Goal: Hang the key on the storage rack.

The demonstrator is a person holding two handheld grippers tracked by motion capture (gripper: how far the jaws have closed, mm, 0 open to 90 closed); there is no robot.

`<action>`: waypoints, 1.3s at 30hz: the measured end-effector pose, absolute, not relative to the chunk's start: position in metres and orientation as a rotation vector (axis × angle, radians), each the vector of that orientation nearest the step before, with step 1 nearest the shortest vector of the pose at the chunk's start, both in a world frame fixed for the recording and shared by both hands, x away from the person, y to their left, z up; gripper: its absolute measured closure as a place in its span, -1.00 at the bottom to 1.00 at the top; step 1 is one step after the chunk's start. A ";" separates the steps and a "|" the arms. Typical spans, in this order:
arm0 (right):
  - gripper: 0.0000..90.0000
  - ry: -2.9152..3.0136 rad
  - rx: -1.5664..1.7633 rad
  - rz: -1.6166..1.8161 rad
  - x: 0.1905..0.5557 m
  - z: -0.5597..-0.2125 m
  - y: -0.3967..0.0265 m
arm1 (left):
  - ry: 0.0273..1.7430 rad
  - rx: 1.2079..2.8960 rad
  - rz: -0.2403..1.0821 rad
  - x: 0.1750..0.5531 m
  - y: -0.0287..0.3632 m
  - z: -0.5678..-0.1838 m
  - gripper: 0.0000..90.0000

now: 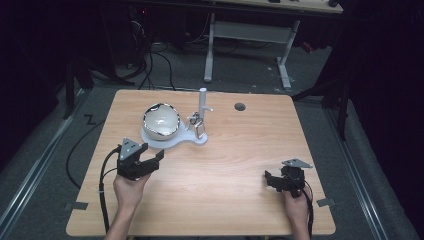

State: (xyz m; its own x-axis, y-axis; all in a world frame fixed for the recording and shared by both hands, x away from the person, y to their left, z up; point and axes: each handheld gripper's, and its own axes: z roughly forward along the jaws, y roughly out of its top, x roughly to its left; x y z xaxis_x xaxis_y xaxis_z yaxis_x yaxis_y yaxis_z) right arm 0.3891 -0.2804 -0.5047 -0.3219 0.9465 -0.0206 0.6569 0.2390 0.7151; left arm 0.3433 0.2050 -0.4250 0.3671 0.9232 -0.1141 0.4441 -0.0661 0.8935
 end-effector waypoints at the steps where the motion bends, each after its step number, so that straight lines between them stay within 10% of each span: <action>1: -0.69 2.064 1.465 0.851 0.389 -0.505 -0.280 | 1.229 1.681 0.632 0.343 0.206 -0.425 -0.23; 39: -0.69 2.063 1.465 0.851 0.389 -0.505 -0.280 | 1.305 1.637 0.570 0.334 0.230 -0.446 -0.24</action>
